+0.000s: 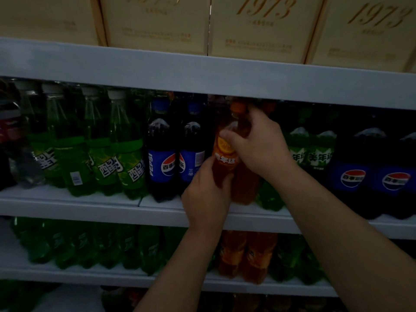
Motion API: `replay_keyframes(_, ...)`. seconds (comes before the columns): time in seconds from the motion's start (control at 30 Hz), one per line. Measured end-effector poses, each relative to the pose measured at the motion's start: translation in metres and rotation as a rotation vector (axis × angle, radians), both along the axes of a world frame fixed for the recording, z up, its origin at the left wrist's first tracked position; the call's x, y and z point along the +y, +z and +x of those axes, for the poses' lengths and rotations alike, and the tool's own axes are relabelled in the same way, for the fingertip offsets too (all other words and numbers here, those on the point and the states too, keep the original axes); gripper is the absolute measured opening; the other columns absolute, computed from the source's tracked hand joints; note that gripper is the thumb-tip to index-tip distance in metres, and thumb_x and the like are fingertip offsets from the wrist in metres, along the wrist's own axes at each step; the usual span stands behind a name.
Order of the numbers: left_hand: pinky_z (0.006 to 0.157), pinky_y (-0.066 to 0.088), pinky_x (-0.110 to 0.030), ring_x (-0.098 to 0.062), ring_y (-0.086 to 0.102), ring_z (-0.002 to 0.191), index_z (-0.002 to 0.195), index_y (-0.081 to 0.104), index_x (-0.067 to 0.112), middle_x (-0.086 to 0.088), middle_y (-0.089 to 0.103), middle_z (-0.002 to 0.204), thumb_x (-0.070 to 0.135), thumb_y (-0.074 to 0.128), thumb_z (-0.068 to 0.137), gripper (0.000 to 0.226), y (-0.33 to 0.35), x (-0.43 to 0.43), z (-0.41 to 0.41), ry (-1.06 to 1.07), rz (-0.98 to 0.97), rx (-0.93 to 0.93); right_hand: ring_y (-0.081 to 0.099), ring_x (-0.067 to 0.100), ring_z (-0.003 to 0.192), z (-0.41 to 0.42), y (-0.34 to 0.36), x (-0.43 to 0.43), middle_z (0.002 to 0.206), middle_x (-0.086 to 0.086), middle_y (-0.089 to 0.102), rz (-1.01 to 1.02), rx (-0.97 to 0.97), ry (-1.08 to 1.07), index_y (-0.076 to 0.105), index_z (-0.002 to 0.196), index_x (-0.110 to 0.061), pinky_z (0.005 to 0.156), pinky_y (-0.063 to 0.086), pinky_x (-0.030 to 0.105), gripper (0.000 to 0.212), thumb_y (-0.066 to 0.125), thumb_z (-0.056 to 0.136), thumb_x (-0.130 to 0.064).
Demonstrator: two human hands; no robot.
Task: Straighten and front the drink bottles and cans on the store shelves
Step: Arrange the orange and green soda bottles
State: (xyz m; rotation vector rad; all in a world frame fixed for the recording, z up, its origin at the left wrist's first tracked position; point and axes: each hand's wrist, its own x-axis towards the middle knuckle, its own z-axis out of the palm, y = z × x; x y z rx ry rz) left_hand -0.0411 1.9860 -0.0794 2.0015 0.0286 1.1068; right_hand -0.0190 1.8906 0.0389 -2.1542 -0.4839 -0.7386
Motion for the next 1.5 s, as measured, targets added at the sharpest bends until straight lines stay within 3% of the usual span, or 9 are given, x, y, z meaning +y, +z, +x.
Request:
replay_keyframes(0.2, 0.066, 0.05, -0.022, -0.013, 0.065, 0.078, 0.116, 0.063, 0.017, 0.0, 0.07, 0.095, 0.037, 0.077, 0.075, 0.048, -0.002, 0.001, 0.0, 0.041, -0.014, -0.063, 0.047, 0.004, 0.074, 0.008, 0.013, 0.012, 0.084, -0.01, 0.052, -0.077, -0.043, -0.108, 0.058, 0.108, -0.019, 0.065, 0.036, 0.019, 0.026, 0.056, 0.09, -0.038)
replay_keyframes(0.3, 0.066, 0.052, -0.024, -0.011, 0.064, 0.079, 0.114, 0.064, 0.019, 0.003, 0.07, 0.093, 0.038, 0.074, 0.078, 0.042, -0.003, 0.002, -0.001, 0.045, -0.007, -0.075, 0.045, 0.005, 0.067, 0.01, 0.017, 0.013, 0.079, -0.009, 0.052, -0.08, -0.033, -0.119, 0.059, 0.105, -0.018, 0.064, 0.036, 0.02, 0.023, 0.054, 0.092, -0.036)
replay_keyframes(0.57, 0.075, 0.044, -0.022, -0.015, 0.065, 0.09, 0.118, 0.062, 0.014, 0.0, 0.069, 0.104, 0.035, 0.081, 0.071, 0.056, -0.031, -0.002, -0.01, 0.128, 0.139, -0.004, 0.06, 0.022, 0.084, 0.01, 0.021, 0.015, 0.096, 0.008, 0.064, -0.09, -0.02, -0.133, 0.062, 0.105, -0.011, 0.067, 0.043, 0.024, 0.028, 0.054, 0.092, -0.034)
replay_keyframes(0.8, 0.072, 0.051, -0.026, -0.016, 0.065, 0.09, 0.115, 0.063, 0.013, -0.002, 0.068, 0.104, 0.033, 0.078, 0.075, 0.048, -0.039, -0.003, -0.006, 0.125, 0.125, -0.007, 0.052, 0.014, 0.07, 0.01, 0.022, 0.018, 0.084, 0.002, 0.059, -0.082, 0.009, -0.14, 0.063, 0.099, -0.01, 0.063, 0.043, 0.023, 0.03, 0.054, 0.092, -0.038)
replay_keyframes(0.9, 0.073, 0.047, -0.023, -0.016, 0.065, 0.09, 0.115, 0.063, 0.012, -0.002, 0.068, 0.105, 0.039, 0.077, 0.074, 0.051, -0.043, -0.002, -0.006, 0.136, 0.154, -0.017, 0.055, 0.014, 0.071, -0.005, 0.013, 0.008, 0.083, 0.002, 0.061, -0.093, -0.148, -0.095, 0.062, 0.098, -0.009, 0.058, 0.034, 0.018, 0.025, 0.052, 0.094, -0.031)
replay_keyframes(1.03, 0.066, 0.047, -0.022, -0.017, 0.064, 0.08, 0.117, 0.062, 0.009, -0.003, 0.069, 0.098, 0.048, 0.076, 0.069, 0.063, -0.046, -0.001, -0.003, 0.197, 0.23, -0.023, 0.057, 0.014, 0.08, -0.027, -0.002, -0.024, 0.094, 0.005, 0.064, -0.131, -0.393, -0.173, 0.059, 0.114, -0.007, 0.07, 0.037, 0.017, 0.025, 0.054, 0.091, -0.015)
replay_keyframes(1.23, 0.068, 0.052, -0.031, -0.024, 0.066, 0.088, 0.125, 0.056, 0.006, -0.01, 0.067, 0.106, 0.045, 0.081, 0.066, 0.075, -0.043, -0.006, -0.002, 0.195, 0.22, 0.039, 0.054, 0.014, 0.075, -0.004, 0.008, -0.036, 0.089, -0.005, 0.052, -0.161, 0.084, -0.206, 0.05, 0.111, -0.017, 0.064, 0.049, 0.032, 0.032, 0.057, 0.089, -0.04)
replay_keyframes(1.4, 0.075, 0.051, -0.036, -0.028, 0.062, 0.093, 0.126, 0.055, 0.005, -0.013, 0.064, 0.105, 0.037, 0.084, 0.066, 0.074, -0.042, -0.014, -0.002, 0.196, 0.142, 0.03, 0.042, -0.009, 0.065, 0.004, 0.014, -0.041, 0.076, -0.024, 0.045, -0.103, 0.139, -0.113, 0.052, 0.099, -0.033, 0.053, 0.034, 0.012, 0.031, 0.07, 0.077, -0.047)
replay_keyframes(1.5, 0.075, 0.049, -0.034, -0.027, 0.063, 0.092, 0.127, 0.054, 0.006, -0.012, 0.064, 0.107, 0.036, 0.083, 0.066, 0.073, -0.043, -0.016, -0.004, 0.185, 0.11, 0.024, 0.049, -0.008, 0.07, 0.001, 0.018, -0.045, 0.079, -0.025, 0.053, -0.07, 0.162, -0.05, 0.054, 0.093, -0.038, 0.057, 0.038, 0.012, 0.033, 0.078, 0.07, -0.044)
